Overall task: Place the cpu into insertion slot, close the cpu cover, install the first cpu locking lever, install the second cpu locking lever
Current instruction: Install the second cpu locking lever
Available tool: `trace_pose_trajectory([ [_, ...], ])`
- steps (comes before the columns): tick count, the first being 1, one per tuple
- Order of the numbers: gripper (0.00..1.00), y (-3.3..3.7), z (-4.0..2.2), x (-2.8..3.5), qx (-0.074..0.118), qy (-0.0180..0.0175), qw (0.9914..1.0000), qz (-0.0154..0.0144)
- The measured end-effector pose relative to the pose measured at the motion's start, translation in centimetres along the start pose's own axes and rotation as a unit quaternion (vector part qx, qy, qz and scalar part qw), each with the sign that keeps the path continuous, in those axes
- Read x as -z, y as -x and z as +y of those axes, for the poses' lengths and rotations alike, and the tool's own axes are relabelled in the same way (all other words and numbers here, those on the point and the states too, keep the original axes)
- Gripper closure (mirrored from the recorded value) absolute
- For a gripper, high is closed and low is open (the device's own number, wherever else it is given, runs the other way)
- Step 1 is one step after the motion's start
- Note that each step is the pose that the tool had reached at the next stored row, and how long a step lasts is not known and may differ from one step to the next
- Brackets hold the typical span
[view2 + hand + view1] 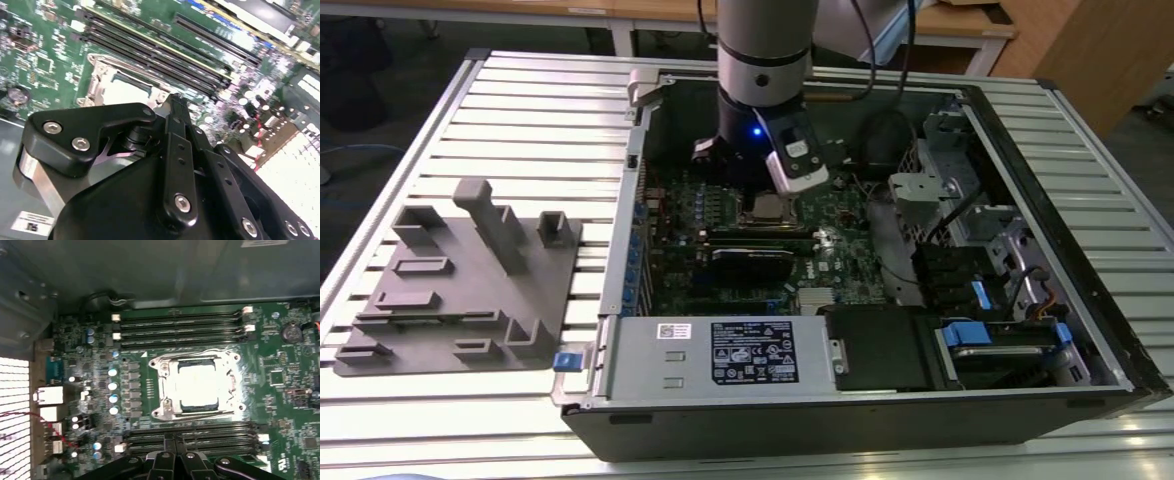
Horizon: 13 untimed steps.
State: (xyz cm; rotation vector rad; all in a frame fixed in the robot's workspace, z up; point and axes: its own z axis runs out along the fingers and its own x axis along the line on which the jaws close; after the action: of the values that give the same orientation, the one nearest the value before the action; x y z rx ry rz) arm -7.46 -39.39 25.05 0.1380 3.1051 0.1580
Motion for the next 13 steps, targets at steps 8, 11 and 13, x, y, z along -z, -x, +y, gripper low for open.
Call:
trace_pose_trajectory([
  [8, 0.89, 0.83, 1.53, -0.39, 0.000, -0.0001, 1.00000, 0.0000],
  [11, 0.89, 1.21, 1.95, -0.52, 0.000, -0.0001, 1.00000, 0.0000],
  [13, 0.89, 1.49, 2.21, -0.60, 0.000, -0.0001, 1.00000, 0.0000],
])
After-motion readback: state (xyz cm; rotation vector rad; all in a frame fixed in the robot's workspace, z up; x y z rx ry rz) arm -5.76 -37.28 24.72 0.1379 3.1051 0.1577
